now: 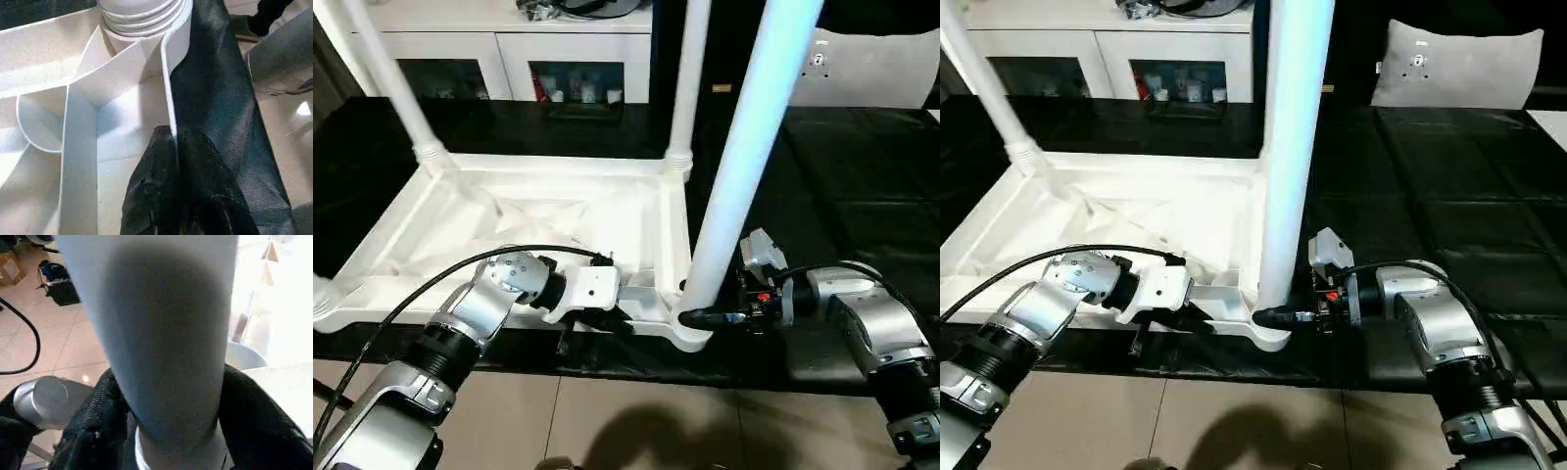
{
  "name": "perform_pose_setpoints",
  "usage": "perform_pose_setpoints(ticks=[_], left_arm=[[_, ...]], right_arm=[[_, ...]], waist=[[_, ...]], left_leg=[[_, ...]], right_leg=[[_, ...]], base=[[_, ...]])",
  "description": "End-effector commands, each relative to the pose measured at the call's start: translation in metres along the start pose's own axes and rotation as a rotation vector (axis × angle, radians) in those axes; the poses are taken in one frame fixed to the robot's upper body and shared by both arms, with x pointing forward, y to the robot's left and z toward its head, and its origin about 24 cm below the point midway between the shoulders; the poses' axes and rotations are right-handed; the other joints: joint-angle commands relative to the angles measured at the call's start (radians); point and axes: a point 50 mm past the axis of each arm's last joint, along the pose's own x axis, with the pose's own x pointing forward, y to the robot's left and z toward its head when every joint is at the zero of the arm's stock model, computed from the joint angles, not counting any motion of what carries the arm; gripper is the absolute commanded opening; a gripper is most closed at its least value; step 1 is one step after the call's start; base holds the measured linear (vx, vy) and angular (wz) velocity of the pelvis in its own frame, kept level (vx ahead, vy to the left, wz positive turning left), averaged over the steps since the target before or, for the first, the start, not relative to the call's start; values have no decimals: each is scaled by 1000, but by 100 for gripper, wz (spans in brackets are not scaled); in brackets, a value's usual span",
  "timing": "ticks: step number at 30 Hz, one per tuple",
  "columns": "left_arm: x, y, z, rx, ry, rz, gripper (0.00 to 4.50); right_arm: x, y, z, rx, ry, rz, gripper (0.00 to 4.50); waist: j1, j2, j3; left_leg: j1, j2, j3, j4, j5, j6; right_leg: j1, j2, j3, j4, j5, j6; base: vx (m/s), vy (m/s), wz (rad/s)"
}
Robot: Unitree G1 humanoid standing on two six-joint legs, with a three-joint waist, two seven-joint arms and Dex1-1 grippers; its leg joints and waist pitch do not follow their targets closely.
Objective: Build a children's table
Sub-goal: Rotate leg to tighten
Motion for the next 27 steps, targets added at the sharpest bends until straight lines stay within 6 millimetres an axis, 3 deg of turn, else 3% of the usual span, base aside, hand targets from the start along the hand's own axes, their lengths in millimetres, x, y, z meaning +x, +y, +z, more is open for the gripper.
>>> perform_pose_setpoints(ticks=[1, 10, 12, 13, 15, 17, 21, 27], left_arm=[[7, -4, 1, 39, 20, -70, 0], [12, -4, 4, -65, -39, 1, 0], [17, 0, 10, -129, -85, 96, 0], [20, 2, 13, -161, -102, 137, 0], [26, 3, 20, -209, -138, 194, 0], [30, 4, 25, -234, -158, 218, 0], [49, 12, 41, -292, -170, 323, 0], [62, 29, 50, -286, -82, 474, 0]], right_arm=[[4, 3, 4, -12, -1, 52, 231], [9, 6, -3, 23, -18, -13, 200], [16, -7, -2, 63, -75, -215, 199], [18, -12, -2, 92, -94, -292, 199], [27, -15, -3, 137, -127, -375, 198], [34, -14, -3, 162, -149, -393, 198], [62, -22, 1, 282, -215, -514, 198], [86, -37, 1, 371, -192, -681, 198]], waist=[[-5, -16, -72], [-3, -19, -71], [-7, -16, -67], [-16, -17, -60], [-26, -19, -60], [-44, -19, -61], [-70, -21, -64], [-93, -16, -62]], left_leg=[[-8, 9, 20, -61, -136, 88], [-9, 9, 21, -62, -132, 81], [-8, 8, 21, -66, -161, 72], [-8, 5, 20, -70, -187, 49], [-5, 0, 17, -72, -213, 30], [-6, -1, 15, -72, -224, 35], [-19, -3, 16, -68, -180, 51], [-14, -9, 14, -65, -202, 48]], right_leg=[[66, -28, 41, -70, -220, -206], [66, -30, 42, -70, -230, -199], [63, -31, 41, -76, -286, -186], [62, -29, 39, -82, -350, -167], [63, -29, 34, -93, -442, -126], [61, -27, 35, -98, -453, -110], [65, -25, 37, -91, -368, -131], [60, -20, 33, -103, -424, -117]], base=[[0, 0, 0], [0, 0, 0], [0, 0, 0], [0, 0, 0], [0, 0, 0], [0, 0, 0], [0, 0, 0], [0, 0, 0]])
